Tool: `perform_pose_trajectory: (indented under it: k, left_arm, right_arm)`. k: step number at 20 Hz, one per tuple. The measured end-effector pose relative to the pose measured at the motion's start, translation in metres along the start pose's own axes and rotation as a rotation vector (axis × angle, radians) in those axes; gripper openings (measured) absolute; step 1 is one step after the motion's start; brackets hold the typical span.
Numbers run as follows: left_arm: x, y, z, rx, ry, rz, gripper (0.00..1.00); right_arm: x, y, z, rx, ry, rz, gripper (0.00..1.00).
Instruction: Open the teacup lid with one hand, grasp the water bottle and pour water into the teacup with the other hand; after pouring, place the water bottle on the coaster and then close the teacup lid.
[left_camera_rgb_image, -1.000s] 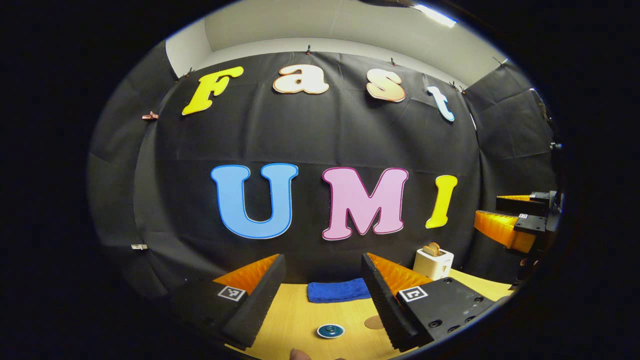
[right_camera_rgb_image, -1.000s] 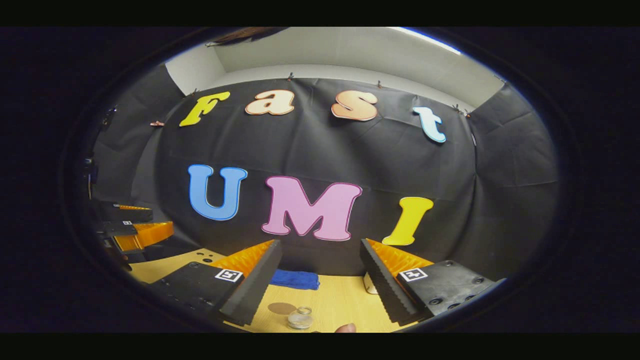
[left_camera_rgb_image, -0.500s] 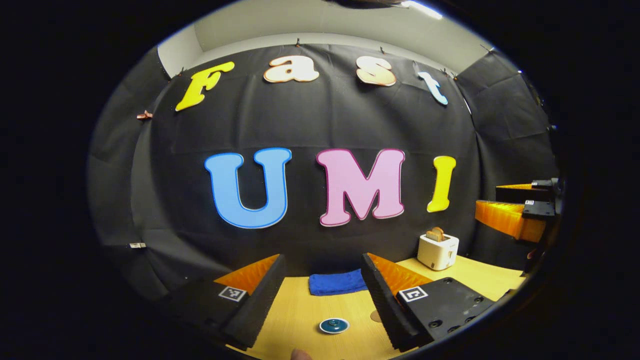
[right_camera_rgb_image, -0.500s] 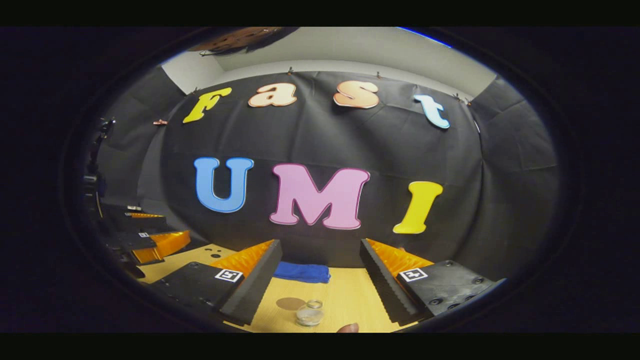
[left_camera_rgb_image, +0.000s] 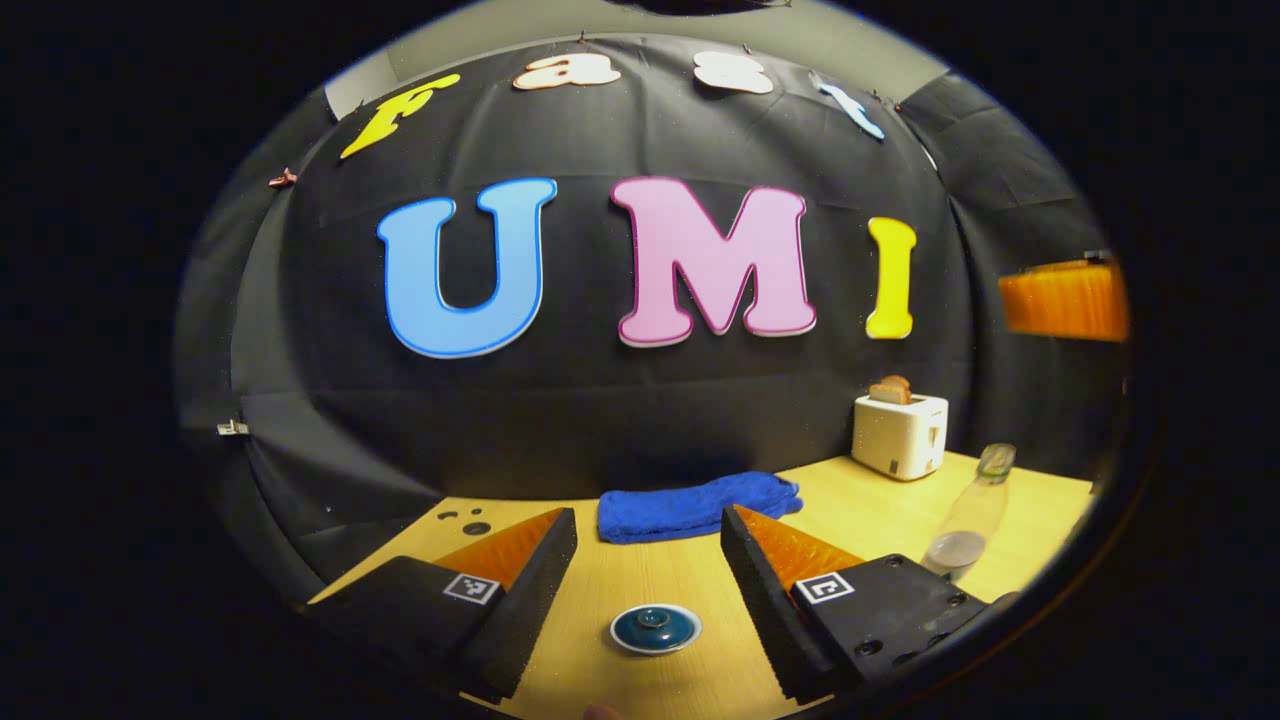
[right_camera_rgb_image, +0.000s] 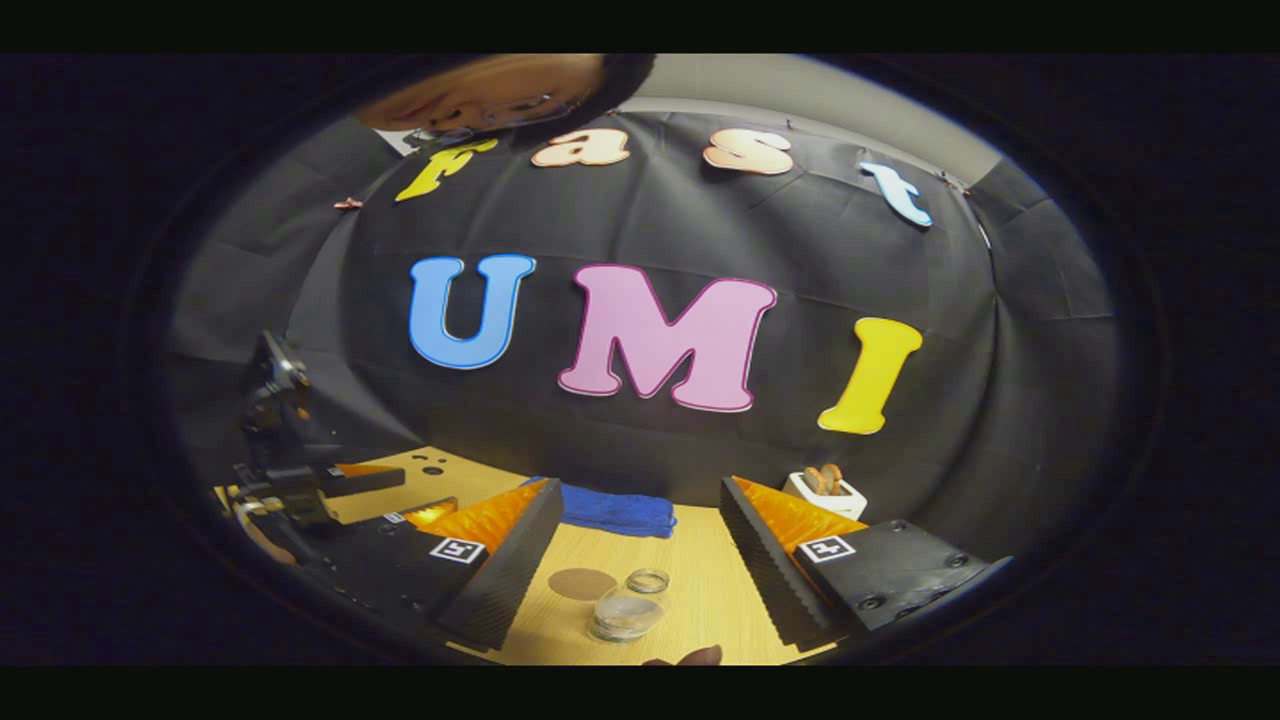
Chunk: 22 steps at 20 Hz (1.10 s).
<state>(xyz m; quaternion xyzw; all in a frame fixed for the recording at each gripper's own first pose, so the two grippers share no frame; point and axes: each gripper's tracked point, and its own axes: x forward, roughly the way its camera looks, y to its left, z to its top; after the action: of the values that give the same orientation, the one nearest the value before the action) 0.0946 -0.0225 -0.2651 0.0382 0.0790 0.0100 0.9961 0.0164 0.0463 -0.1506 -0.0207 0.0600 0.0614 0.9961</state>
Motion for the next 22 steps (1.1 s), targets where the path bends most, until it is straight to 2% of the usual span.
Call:
perform_pose_trajectory:
  k: [4, 7, 8, 9, 12, 15, 17, 18, 20, 22]
  left_arm:
    - [0.024, -0.012, -0.064, -0.014, 0.086, -0.013, 0.83]
    - [0.038, -0.008, -0.095, -0.017, 0.149, 0.008, 0.75]
    - [0.04, -0.008, -0.102, -0.014, 0.162, 0.012, 0.82]
    - [0.043, -0.006, -0.107, -0.01, 0.173, 0.016, 0.67]
    - [0.047, -0.006, -0.124, 0.006, 0.205, 0.012, 0.64]
    - [0.05, -0.008, -0.126, 0.033, 0.2, 0.003, 0.63]
    - [0.048, -0.009, -0.127, 0.051, 0.193, 0.001, 0.51]
    - [0.048, -0.008, -0.124, 0.055, 0.182, 0.005, 0.53]
    - [0.047, -0.008, -0.123, 0.047, 0.174, 0.002, 0.34]
    - [0.045, -0.006, -0.114, 0.024, 0.146, 0.002, 0.32]
  right_arm:
    - [-0.003, 0.003, -0.022, -0.011, 0.011, 0.003, 0.98]
    - [-0.006, 0.008, -0.054, -0.011, 0.07, 0.026, 0.97]
    - [-0.008, 0.007, -0.061, -0.013, 0.084, 0.027, 0.96]
    - [-0.01, 0.005, -0.067, -0.01, 0.093, 0.027, 0.98]
    - [-0.012, 0.003, -0.078, 0.003, 0.104, 0.022, 0.96]
    - [-0.013, 0.0, -0.095, 0.02, 0.118, 0.014, 0.98]
    - [-0.014, -0.004, -0.11, 0.033, 0.133, 0.006, 0.98]
    - [-0.015, -0.006, -0.117, 0.041, 0.145, 0.002, 0.98]
    - [-0.017, -0.009, -0.135, 0.056, 0.163, -0.005, 0.98]
    - [-0.018, -0.011, -0.153, 0.07, 0.172, -0.009, 0.98]
